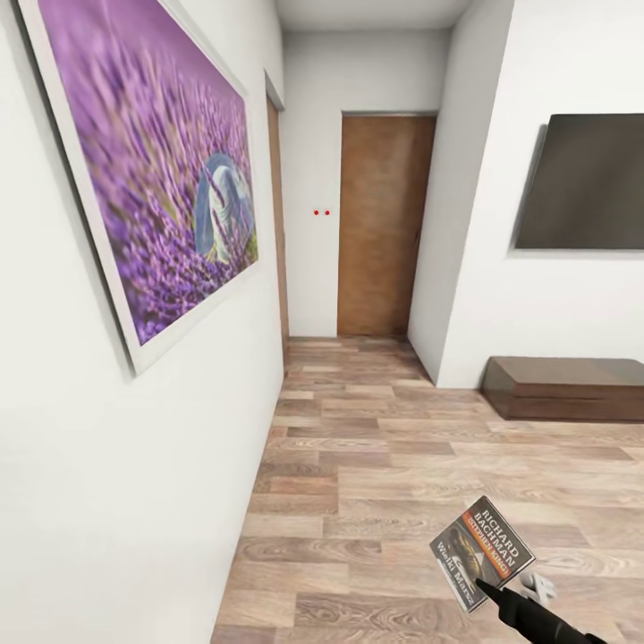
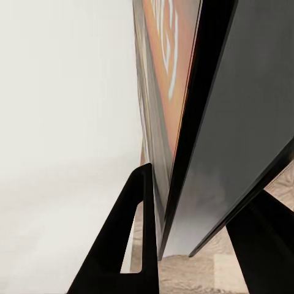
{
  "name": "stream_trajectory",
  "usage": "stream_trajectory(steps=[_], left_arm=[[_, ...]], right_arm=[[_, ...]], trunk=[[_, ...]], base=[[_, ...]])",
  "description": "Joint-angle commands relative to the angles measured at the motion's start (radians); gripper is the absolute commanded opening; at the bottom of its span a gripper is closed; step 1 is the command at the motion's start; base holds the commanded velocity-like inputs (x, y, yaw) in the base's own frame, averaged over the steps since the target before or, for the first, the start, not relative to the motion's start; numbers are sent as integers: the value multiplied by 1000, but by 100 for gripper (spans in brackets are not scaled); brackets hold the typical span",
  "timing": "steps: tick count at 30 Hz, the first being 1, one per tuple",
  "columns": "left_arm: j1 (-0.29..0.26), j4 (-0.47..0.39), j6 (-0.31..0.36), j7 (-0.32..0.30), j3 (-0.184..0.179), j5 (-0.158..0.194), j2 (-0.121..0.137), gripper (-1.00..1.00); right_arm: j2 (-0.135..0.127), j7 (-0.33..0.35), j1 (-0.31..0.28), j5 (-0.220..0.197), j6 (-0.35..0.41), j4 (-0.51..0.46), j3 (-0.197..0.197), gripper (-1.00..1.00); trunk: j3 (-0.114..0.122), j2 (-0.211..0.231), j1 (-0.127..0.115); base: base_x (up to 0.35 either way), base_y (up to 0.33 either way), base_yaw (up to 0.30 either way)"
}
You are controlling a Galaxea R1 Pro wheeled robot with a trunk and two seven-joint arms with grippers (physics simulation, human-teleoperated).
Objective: In the bedroom, move the book from the bed onto either nightstand, and place the two sandals side by side next to the bed.
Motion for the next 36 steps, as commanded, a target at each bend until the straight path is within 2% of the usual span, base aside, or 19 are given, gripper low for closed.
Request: stream_trajectory(steps=[1,28,36], left_arm=[[-1,1,-3,-4,-8,10,0,100],[-1,1,-3,-4,-8,10,0,100],[-1,1,-3,-4,-8,9,0,100]], right_arm=[[0,3,-1,-7,-2,0,1,-100],[-2,3,-1,-7,-2,0,1,-100],[-2,3,0,-7,-2,0,1,-100]], trunk=[[-1,-1,1],[-1,-1,1],[-1,-1,1]], base=[[332,0,0],[331,0,-19],[104,0,-93]])
